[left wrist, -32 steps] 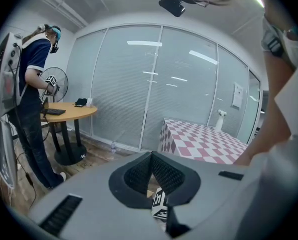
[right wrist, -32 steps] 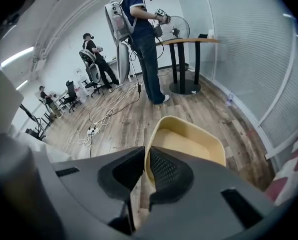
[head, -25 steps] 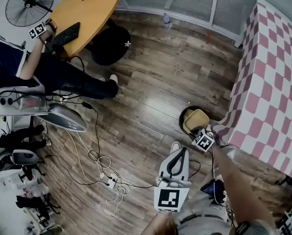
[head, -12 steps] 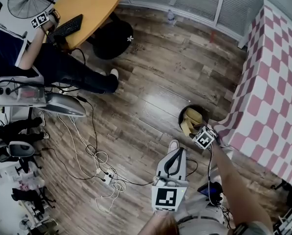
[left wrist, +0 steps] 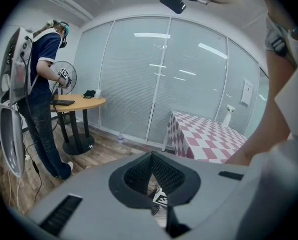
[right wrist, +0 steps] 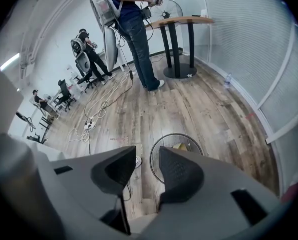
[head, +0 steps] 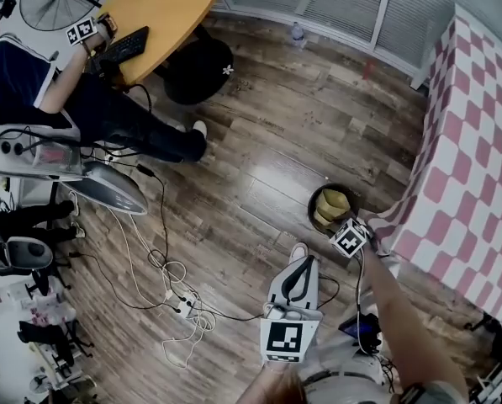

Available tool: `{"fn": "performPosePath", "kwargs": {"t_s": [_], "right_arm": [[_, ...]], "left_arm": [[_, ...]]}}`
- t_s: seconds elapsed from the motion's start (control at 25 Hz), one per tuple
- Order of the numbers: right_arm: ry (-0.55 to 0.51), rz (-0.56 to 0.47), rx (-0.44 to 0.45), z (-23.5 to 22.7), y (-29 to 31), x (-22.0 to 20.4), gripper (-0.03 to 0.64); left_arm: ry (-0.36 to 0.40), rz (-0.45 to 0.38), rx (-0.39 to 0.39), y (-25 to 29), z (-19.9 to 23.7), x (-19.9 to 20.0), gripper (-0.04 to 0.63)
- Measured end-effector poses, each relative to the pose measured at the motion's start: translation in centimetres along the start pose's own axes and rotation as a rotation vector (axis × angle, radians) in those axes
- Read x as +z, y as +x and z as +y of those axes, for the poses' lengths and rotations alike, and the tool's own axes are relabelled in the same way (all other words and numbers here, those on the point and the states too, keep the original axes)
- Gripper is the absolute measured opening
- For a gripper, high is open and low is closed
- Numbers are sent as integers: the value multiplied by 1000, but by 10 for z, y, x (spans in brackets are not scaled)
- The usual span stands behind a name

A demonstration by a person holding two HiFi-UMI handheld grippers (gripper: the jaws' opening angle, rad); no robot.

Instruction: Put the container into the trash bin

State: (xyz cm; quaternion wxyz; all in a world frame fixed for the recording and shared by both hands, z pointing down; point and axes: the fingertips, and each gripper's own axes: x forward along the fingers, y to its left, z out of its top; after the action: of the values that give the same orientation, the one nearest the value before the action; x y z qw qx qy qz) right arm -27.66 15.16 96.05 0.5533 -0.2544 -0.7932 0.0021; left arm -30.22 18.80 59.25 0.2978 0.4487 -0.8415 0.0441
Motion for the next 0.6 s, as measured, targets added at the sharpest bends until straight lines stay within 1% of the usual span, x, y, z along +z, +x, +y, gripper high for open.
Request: {"fn": "performPosePath", "kwargs": {"t_s": [0.08, 0.2, 0.36, 0.48, 0.6], "right_arm": [[-10, 6, -4, 1, -2, 1, 130], [-17, -6, -32, 4, -12, 3, 89], [-13, -43, -58, 6, -29, 8, 9], [-2, -82, -32, 17, -47, 17, -3], [-1, -143, -1, 33, -69, 30, -6]], "left_arm": [[-1, -2, 5, 0, 1, 0, 6], [-9, -10, 26, -5, 5, -1, 6], [-9, -35, 64, -12, 12, 4, 6], [3, -33, 81, -16, 13, 4, 6], [11, -36, 80, -20, 7, 4, 6]]}}
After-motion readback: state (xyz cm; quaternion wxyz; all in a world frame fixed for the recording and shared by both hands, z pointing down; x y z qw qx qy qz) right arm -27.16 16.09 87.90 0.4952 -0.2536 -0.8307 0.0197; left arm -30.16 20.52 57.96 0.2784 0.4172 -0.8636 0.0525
